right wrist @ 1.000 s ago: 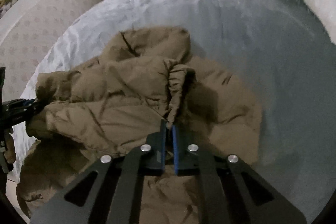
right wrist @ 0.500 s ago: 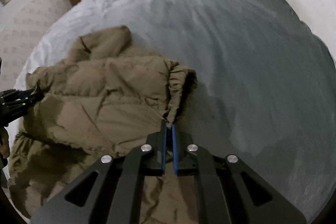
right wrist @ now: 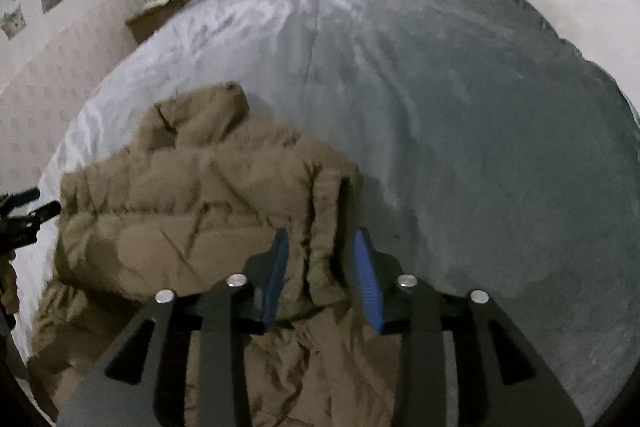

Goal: Fold large clothes

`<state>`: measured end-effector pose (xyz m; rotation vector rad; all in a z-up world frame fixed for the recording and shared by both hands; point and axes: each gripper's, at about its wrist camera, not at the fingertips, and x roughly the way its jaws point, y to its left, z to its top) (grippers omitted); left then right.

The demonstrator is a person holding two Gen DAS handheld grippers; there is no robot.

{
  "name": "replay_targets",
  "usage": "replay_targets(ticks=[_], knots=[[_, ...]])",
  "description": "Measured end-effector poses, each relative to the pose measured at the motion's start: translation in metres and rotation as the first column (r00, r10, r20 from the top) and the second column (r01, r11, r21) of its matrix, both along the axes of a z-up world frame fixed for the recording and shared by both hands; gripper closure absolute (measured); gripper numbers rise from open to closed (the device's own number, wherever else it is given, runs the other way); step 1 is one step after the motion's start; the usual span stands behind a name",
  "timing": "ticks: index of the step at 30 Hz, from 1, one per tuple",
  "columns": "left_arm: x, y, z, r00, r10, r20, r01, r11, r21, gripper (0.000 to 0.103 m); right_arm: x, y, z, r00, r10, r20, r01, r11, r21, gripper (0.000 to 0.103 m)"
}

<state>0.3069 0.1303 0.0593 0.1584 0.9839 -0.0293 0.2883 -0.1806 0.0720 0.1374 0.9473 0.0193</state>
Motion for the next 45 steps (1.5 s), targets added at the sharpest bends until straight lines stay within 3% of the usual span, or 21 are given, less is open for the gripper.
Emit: replay_targets(ticks=[4,9,11,13,25,30,35,37,40,43,45], knots=[[0.003,0.016,-0.002,0.999,0.047,0.001,-0.047,0.998,-0.038,0.016,0.008,0.017,0.002,0.999,0.027,0.031,-0.026,1.0,-0.009,0.058],[0.016,0.025,-0.034,0.995,0.076,-0.063,-0.078,0.997,-0.021,0.041,0.028,0.043,-0.023,0.998,0.067,-0.002,-0.067,0.995,-0.077,0.058],[0.019,0.026,-0.048,0.992,0.082,-0.094,-0.082,0.997,0.001,0.059,0.039,0.046,-0.037,0.996,0.064,-0.054,-0.069,0.994,-0.083,0.061],[0.026,0.027,-0.061,0.99,0.088,-0.113,-0.085,0.996,0.034,0.06,0.047,0.05,-0.05,0.994,0.063,-0.091,-0.073,0.991,-0.112,0.071],[0.062,0.025,-0.094,0.98,0.079,-0.181,-0.065,0.995,0.082,0.059,0.079,0.059,-0.089,0.976,0.052,-0.213,-0.079,0.99,-0.12,0.072],[0.095,-0.007,-0.118,0.975,0.078,-0.208,-0.058,0.993,0.103,0.058,0.085,0.061,-0.096,0.972,0.055,-0.229,-0.087,0.988,-0.13,0.072],[0.104,-0.014,-0.118,0.973,0.09,-0.212,-0.071,0.993,0.098,0.058,0.084,0.062,-0.096,0.972,0.054,-0.228,-0.086,0.988,-0.132,0.072],[0.1,-0.014,-0.113,0.977,0.092,-0.194,-0.076,0.993,0.088,0.057,0.08,0.06,-0.09,0.976,0.064,-0.209,-0.092,0.988,-0.123,0.07],[0.093,-0.007,-0.1,0.982,0.107,-0.154,-0.104,0.994,0.028,0.035,0.064,0.053,-0.074,0.985,0.076,-0.154,-0.089,0.993,-0.079,0.069],[0.077,0.002,-0.079,0.988,0.111,-0.111,-0.119,0.99,-0.071,0.034,0.045,0.047,-0.056,0.99,0.092,-0.103,-0.095,0.995,-0.032,0.062],[0.07,0.003,-0.071,0.989,0.107,-0.1,-0.115,0.99,-0.077,0.034,0.031,0.046,-0.043,0.991,0.11,-0.071,-0.113,0.993,-0.045,0.062]])
